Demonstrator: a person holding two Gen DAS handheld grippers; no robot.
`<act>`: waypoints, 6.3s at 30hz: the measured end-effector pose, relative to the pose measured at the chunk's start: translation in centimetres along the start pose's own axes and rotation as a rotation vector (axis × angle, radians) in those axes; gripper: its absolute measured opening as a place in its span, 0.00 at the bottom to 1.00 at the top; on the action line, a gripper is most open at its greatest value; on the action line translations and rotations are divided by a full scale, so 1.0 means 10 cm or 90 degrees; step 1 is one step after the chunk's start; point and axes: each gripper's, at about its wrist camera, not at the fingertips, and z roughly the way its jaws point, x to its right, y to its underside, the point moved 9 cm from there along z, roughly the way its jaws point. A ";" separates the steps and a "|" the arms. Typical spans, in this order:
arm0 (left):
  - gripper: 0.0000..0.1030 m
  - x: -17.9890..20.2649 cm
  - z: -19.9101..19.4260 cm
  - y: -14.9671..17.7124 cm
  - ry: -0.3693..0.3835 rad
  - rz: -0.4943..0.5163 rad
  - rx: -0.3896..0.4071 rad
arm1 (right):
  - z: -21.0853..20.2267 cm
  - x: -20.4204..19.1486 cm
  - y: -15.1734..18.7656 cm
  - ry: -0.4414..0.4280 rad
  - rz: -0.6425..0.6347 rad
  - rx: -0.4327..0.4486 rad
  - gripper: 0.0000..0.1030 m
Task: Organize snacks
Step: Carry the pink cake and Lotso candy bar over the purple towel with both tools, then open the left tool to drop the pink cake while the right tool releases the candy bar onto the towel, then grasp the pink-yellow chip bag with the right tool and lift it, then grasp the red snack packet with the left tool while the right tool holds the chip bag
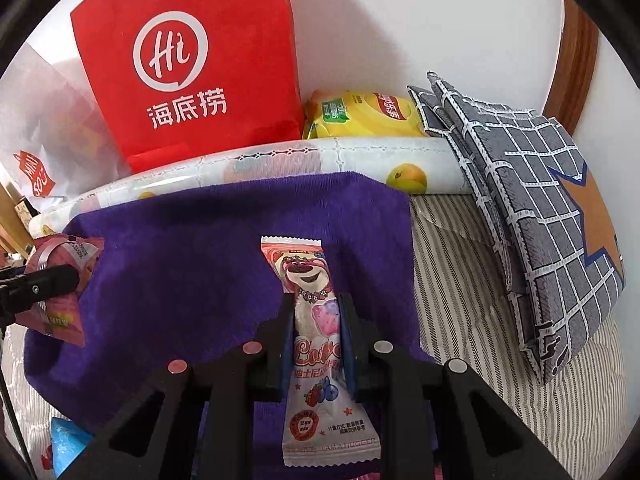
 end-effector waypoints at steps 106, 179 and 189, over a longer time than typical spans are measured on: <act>0.77 0.50 -1.10 -0.10 0.025 0.079 0.122 | -1.22 0.84 0.88 0.070 0.145 0.054 0.84; 0.77 0.06 -0.90 1.40 0.013 0.116 0.011 | -1.82 0.31 1.45 0.017 0.076 0.082 0.46; 0.69 0.05 -0.63 1.51 -0.026 0.169 -0.012 | -1.63 0.45 1.54 0.016 0.101 0.058 0.46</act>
